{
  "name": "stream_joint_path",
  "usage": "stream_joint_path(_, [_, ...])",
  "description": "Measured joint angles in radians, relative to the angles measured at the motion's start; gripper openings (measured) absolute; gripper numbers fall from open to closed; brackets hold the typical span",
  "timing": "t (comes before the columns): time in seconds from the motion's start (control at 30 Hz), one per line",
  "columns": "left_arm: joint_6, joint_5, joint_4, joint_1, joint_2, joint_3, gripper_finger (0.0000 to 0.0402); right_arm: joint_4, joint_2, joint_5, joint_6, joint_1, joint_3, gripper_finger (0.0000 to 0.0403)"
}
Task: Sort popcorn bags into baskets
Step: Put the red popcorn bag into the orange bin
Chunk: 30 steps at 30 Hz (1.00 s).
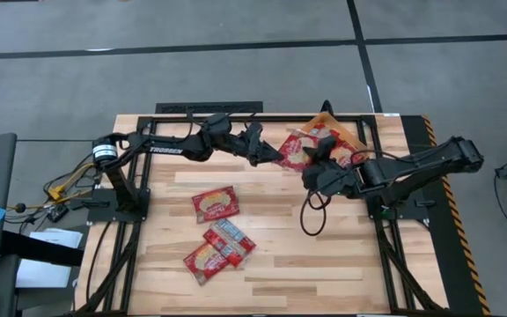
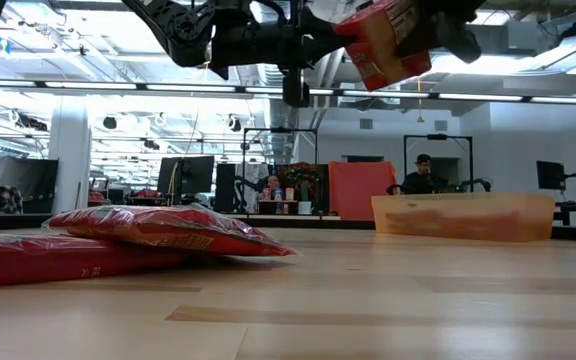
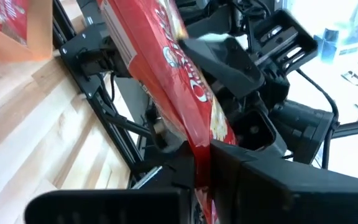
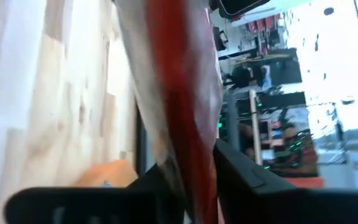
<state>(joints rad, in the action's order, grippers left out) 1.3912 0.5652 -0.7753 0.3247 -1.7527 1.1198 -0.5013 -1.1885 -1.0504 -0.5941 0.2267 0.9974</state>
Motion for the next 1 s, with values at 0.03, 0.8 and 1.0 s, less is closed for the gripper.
stream_joint_path(0.03, [0.000,0.000,0.000,0.004,0.000,0.000,0.0014,-0.012,0.002,0.001,0.042,0.005,0.000,0.0109])
stream_joint_path(0.8, [-0.302,0.010,0.022,0.024,-0.001,-0.001,0.0010,-0.113,0.127,0.345,1.737,0.049,-0.040,0.0258])
stream_joint_path(1.0, [-0.328,-0.008,-0.006,0.025,-0.001,-0.001,0.0010,0.101,0.217,0.323,1.805,0.046,-0.120,0.0258])
